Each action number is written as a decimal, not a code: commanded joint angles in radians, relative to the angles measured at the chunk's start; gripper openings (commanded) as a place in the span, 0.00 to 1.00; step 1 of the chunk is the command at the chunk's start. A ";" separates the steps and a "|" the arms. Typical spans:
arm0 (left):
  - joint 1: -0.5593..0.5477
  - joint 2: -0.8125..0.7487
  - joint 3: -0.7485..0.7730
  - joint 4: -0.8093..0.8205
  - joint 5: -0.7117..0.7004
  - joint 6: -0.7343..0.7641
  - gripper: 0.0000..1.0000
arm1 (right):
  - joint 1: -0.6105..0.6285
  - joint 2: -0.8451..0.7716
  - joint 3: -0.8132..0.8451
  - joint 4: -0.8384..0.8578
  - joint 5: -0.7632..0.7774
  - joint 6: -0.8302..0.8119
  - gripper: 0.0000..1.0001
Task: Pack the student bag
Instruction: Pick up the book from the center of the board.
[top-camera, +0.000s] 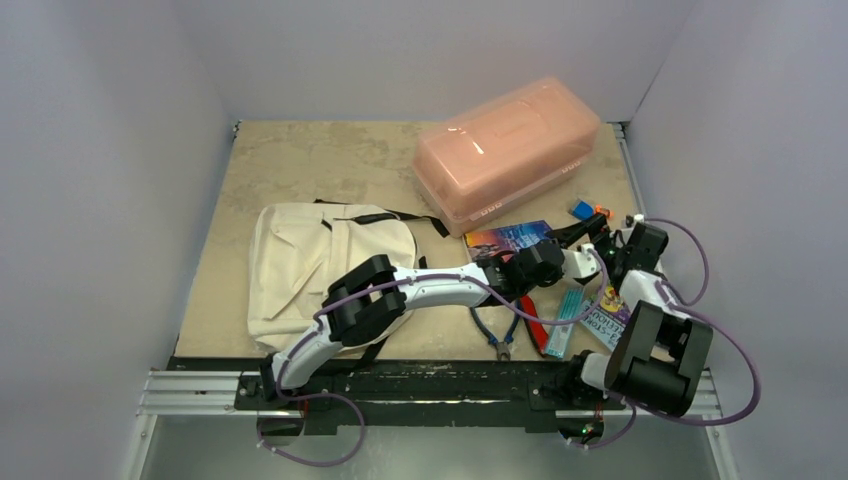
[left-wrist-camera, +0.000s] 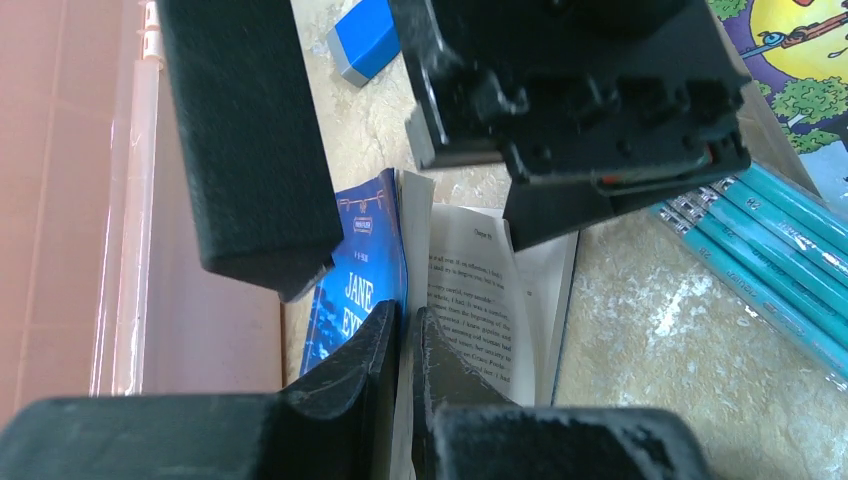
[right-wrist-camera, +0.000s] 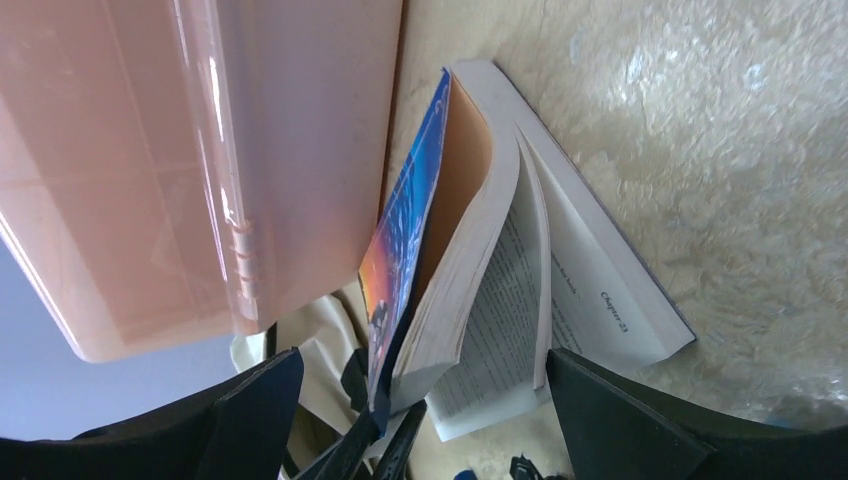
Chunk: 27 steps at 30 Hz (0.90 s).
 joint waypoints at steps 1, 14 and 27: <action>-0.002 -0.074 0.004 0.099 0.017 -0.012 0.00 | 0.034 0.032 -0.025 0.125 -0.038 0.080 0.95; -0.002 -0.174 -0.057 -0.028 0.163 -0.134 0.45 | 0.091 0.157 -0.024 0.279 0.010 0.128 0.65; 0.001 -0.561 -0.156 -0.391 0.150 -0.309 0.63 | 0.084 0.053 0.096 -0.033 0.183 -0.057 0.00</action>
